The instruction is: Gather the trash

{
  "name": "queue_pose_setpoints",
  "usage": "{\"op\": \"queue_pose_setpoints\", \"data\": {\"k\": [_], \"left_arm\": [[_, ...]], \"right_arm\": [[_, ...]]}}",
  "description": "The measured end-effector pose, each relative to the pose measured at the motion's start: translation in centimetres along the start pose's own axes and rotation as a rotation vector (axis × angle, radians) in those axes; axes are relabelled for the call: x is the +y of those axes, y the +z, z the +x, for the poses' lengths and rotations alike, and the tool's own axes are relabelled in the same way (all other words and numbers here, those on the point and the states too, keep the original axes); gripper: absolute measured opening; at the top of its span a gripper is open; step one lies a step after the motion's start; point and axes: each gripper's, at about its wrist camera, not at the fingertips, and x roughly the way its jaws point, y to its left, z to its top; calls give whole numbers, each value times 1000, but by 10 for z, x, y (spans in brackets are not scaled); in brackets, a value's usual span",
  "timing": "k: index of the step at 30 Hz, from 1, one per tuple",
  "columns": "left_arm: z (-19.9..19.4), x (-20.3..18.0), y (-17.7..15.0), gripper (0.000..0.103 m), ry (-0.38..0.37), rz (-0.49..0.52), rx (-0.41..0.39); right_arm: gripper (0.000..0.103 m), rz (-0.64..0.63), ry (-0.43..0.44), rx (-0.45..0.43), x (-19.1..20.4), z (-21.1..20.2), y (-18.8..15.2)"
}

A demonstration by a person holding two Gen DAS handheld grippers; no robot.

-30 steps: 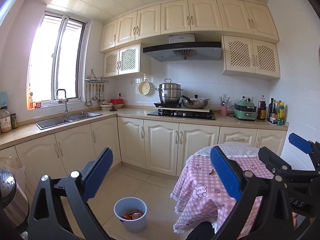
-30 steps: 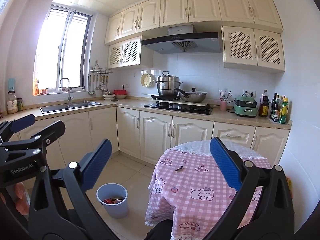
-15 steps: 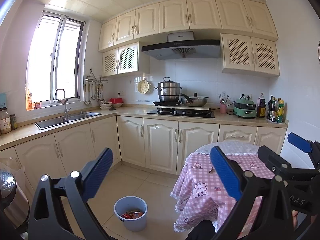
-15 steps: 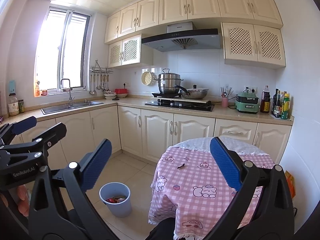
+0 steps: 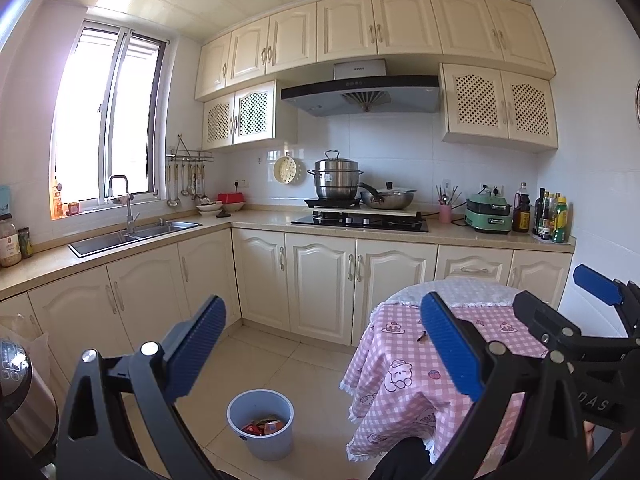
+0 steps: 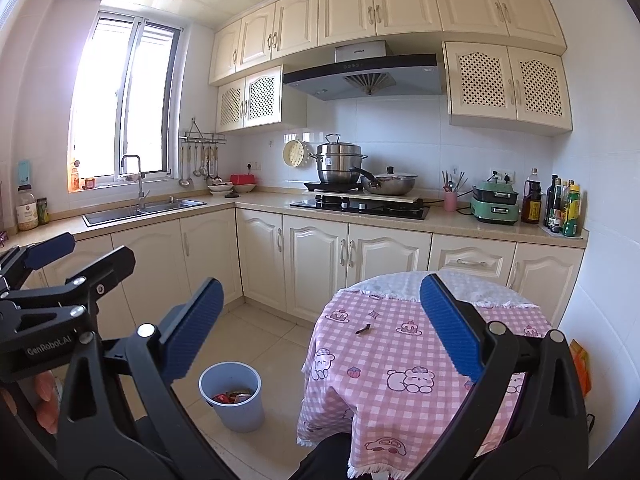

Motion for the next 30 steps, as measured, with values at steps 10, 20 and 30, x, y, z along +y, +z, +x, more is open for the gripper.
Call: {"op": "queue_pose_setpoints", "data": {"k": [10,20,30], "left_arm": [[2,3,-3,96,-4,1,5],[2,3,-5,96,-3,4,6],[4,5,-5,96,-3,7,7]], "right_arm": [[97,3,1,3,2,1,0],[97,6,1,5,4,0,-1],[97,7,1,9,8,2,-2]]}}
